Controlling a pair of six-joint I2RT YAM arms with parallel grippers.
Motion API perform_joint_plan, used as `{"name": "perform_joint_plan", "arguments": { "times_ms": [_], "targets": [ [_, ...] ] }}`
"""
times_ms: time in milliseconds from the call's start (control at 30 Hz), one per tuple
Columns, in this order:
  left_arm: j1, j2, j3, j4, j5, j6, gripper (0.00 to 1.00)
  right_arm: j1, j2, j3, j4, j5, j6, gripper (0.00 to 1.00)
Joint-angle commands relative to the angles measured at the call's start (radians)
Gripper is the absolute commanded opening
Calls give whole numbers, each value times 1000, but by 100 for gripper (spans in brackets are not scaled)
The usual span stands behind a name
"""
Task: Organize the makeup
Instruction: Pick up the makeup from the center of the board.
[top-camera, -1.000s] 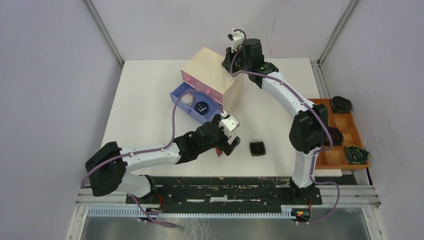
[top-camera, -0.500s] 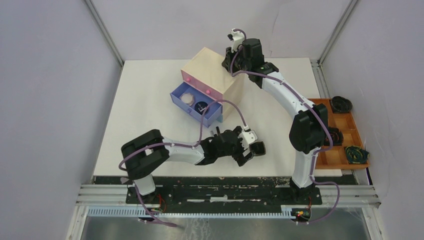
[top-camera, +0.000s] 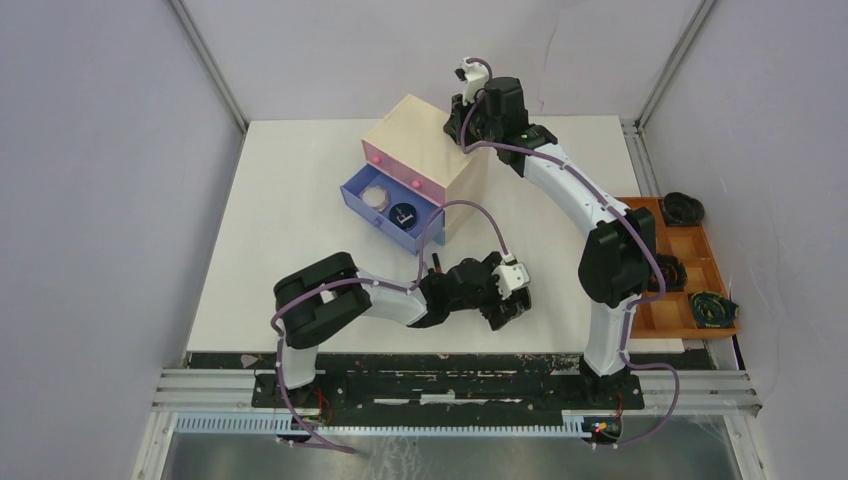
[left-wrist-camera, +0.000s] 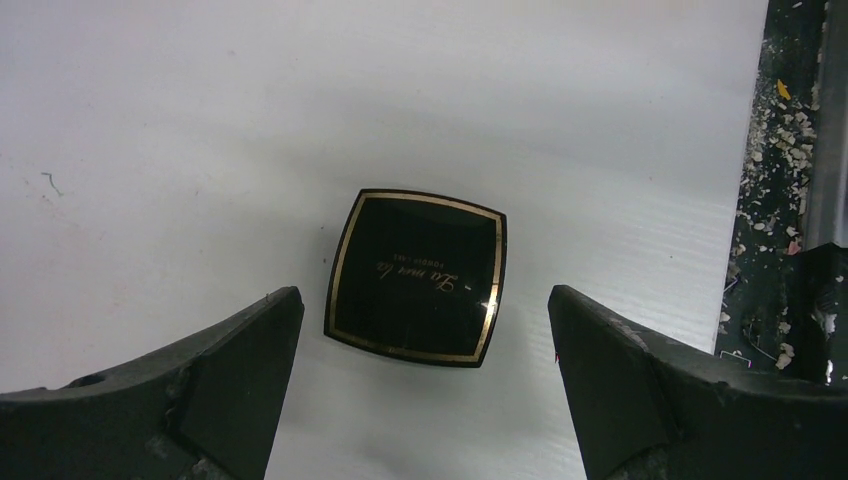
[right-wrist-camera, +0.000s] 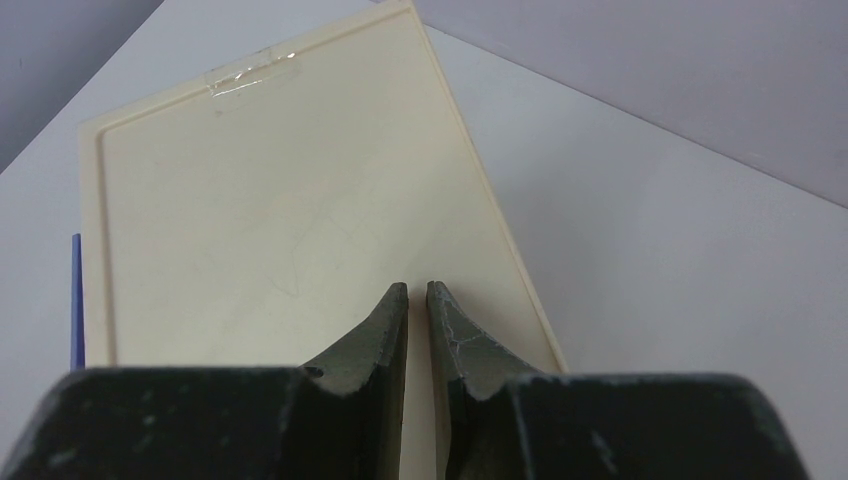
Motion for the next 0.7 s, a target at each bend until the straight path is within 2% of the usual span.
{"name": "perform_joint_plan", "arguments": {
  "times_ms": [0, 300, 500, 600, 667],
  "targets": [
    [0, 29, 53, 60, 55, 30, 99, -30, 172, -125, -496, 103, -38, 20],
    [0, 93, 20, 85, 98, 2, 99, -32, 166, -134, -491, 99, -39, 20],
    [0, 107, 43, 39, 98, -13, 100, -33, 166, -137, -491, 97, -38, 20],
    [0, 131, 71, -9, 113, -18, 89, -33, 160, -138, -491, 97, -39, 20],
    [0, 147, 75, -24, 114, -22, 85, -33, 158, -141, -491, 98, -39, 20]
  ]
}}
